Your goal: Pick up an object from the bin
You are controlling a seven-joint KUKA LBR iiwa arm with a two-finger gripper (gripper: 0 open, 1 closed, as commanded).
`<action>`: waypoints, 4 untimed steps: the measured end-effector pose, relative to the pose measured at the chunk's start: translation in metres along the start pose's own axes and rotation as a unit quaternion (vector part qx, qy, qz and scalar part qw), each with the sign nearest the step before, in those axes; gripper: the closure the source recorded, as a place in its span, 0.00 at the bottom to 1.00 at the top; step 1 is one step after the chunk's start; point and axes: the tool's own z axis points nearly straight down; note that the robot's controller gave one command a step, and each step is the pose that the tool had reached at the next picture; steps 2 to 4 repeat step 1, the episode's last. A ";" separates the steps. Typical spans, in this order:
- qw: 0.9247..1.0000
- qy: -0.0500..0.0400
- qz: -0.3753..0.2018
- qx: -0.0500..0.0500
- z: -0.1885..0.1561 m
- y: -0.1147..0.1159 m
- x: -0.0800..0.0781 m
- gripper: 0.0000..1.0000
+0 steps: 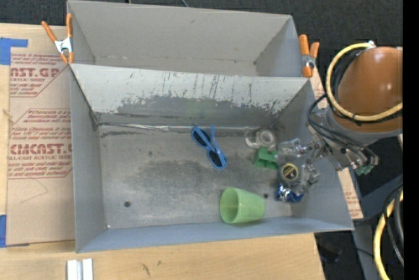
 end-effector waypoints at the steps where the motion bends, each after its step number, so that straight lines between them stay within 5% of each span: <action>1: 1.000 -0.001 -0.001 0.001 -0.094 0.005 -0.009 1.00; 4: 1.000 -0.001 -0.001 0.001 -0.094 0.005 -0.009 1.00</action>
Offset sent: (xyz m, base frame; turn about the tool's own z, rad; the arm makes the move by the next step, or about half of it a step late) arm 0.0040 0.0072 0.0896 -0.0011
